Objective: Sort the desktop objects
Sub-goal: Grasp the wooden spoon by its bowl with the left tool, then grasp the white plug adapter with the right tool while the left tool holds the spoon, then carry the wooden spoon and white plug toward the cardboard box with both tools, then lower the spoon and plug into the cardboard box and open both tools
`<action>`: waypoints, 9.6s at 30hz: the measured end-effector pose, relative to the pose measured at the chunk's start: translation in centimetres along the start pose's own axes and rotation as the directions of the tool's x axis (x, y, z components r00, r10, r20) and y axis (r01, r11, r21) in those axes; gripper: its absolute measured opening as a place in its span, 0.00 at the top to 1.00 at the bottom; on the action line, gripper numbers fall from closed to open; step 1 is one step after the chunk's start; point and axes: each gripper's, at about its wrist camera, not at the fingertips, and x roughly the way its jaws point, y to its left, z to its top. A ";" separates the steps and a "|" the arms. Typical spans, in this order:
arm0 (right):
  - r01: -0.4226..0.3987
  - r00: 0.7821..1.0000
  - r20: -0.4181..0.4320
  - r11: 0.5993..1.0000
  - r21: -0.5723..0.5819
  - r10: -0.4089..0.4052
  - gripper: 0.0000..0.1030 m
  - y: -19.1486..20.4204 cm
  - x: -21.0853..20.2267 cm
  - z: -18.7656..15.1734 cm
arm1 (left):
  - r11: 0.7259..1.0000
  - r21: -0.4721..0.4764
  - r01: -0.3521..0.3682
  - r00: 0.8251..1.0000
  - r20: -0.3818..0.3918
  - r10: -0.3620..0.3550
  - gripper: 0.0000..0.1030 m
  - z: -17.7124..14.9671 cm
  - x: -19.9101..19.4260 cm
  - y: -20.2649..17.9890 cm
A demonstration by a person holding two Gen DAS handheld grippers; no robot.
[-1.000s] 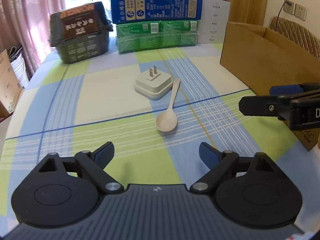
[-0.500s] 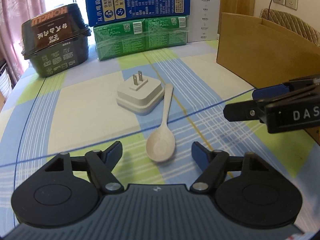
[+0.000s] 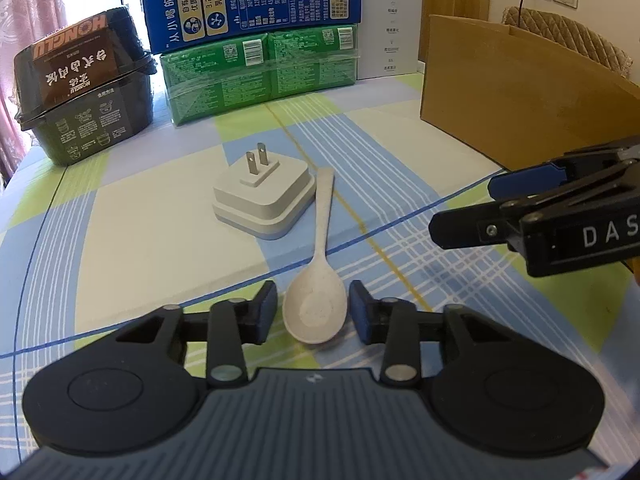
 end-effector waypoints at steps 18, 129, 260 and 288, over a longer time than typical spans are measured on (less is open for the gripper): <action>0.025 0.999 0.020 1.000 0.008 -0.026 0.28 -0.3 -0.3 0.1 | 1.000 -0.009 0.014 0.999 0.041 -0.014 0.73 0.1 -1.9 -1.6; 0.030 0.999 0.021 0.998 -0.050 -0.029 0.40 6.6 -22.8 -5.1 | 0.952 -0.276 -0.129 0.986 0.070 0.154 0.73 -2.1 -25.4 -9.1; 0.214 0.971 0.097 0.975 0.056 -0.219 0.40 -17.9 -24.5 1.8 | 0.983 -0.176 0.055 0.995 0.096 -0.038 0.73 16.0 -12.1 -25.7; 0.179 0.979 0.088 0.983 0.037 -0.182 0.31 -16.5 -22.7 2.6 | 0.977 -0.210 0.033 0.995 0.097 -0.013 0.65 15.4 -12.4 -23.4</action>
